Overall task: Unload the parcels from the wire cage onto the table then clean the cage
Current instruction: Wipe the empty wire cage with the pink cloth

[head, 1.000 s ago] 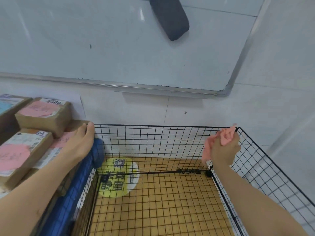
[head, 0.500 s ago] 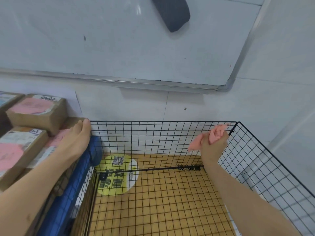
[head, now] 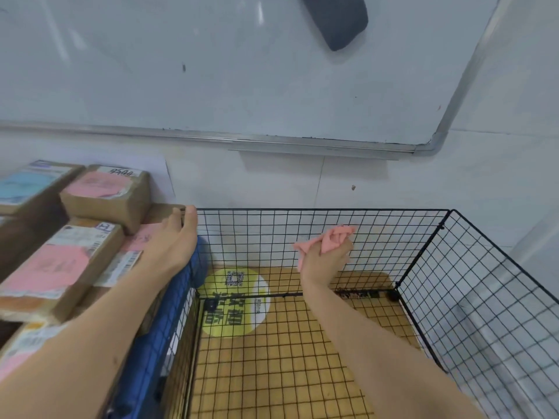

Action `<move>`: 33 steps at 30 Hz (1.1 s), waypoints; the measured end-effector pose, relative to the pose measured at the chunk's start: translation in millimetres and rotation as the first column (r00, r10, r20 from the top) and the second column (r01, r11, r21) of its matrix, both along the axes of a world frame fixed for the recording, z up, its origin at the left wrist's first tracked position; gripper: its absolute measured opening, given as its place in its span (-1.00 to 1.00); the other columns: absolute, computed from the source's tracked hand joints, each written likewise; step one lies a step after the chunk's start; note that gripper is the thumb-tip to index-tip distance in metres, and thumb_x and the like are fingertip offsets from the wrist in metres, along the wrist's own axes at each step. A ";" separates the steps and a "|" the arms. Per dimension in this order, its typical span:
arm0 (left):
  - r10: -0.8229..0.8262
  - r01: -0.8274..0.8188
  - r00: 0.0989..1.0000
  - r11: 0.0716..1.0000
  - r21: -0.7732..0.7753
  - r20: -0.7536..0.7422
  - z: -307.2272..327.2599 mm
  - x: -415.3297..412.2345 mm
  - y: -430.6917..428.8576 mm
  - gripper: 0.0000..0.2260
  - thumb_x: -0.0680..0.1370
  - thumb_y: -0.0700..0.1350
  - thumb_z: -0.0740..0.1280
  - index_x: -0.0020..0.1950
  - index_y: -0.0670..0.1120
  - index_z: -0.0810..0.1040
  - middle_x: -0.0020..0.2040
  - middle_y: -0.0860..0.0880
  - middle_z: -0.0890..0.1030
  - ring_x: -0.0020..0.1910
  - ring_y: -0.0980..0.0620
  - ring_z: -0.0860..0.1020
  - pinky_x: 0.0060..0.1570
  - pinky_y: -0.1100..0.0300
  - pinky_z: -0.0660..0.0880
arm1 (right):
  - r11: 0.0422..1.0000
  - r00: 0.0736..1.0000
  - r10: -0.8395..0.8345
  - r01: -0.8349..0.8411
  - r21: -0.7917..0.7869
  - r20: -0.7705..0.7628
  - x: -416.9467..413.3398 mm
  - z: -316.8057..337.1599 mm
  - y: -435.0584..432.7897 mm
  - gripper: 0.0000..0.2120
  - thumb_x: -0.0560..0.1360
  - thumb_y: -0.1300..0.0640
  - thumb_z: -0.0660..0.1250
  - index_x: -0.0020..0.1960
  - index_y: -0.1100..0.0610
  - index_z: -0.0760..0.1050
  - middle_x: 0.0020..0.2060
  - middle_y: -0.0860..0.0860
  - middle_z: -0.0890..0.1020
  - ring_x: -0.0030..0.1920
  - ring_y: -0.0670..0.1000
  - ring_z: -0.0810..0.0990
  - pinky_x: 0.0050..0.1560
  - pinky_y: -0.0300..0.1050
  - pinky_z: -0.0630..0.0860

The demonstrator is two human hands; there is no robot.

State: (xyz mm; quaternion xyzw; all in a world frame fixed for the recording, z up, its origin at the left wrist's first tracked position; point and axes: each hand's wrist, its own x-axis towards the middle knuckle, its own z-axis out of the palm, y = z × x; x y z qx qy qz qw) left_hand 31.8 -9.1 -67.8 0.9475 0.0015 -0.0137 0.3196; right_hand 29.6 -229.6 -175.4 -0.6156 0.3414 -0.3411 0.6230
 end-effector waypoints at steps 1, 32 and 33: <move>-0.009 0.009 1.000 1.000 -0.003 -0.001 1.3 -0.3 -0.2 -0.46 0.65 0.11 -0.18 0.56 -0.13 0.07 0.56 -0.12 0.09 0.53 -0.08 0.05 0.44 0.06 -0.06 | 1.000 1.000 0.005 -0.005 0.014 -0.003 1.6 0.2 14.0 -0.41 0.53 0.28 0.30 0.48 0.02 0.15 0.28 0.09 0.30 0.09 0.00 0.48 -0.04 -0.18 0.53; 0.023 -0.027 0.999 0.987 -0.156 -0.024 -17.6 18.8 10.0 -0.46 0.61 0.15 -0.11 0.35 -0.19 0.34 0.40 -0.21 0.35 0.39 -0.17 0.30 0.36 -0.11 0.24 | 0.738 0.823 0.547 -0.560 -0.376 -0.154 20.3 -12.9 185.7 -0.71 0.51 0.03 0.32 0.20 0.01 0.42 0.03 -0.05 0.52 0.00 -0.09 0.48 -0.04 -0.15 0.50; 0.042 -0.046 0.999 0.985 -0.168 -0.026 -18.4 19.7 11.0 -0.43 0.60 0.17 -0.10 0.36 -0.20 0.33 0.38 -0.20 0.38 0.36 -0.18 0.33 0.34 -0.11 0.26 | 0.731 0.818 0.552 -0.569 -0.376 -0.165 21.4 -12.9 185.9 -0.71 0.50 0.03 0.32 0.21 -0.02 0.43 0.03 -0.07 0.53 0.01 -0.09 0.49 -0.02 -0.12 0.51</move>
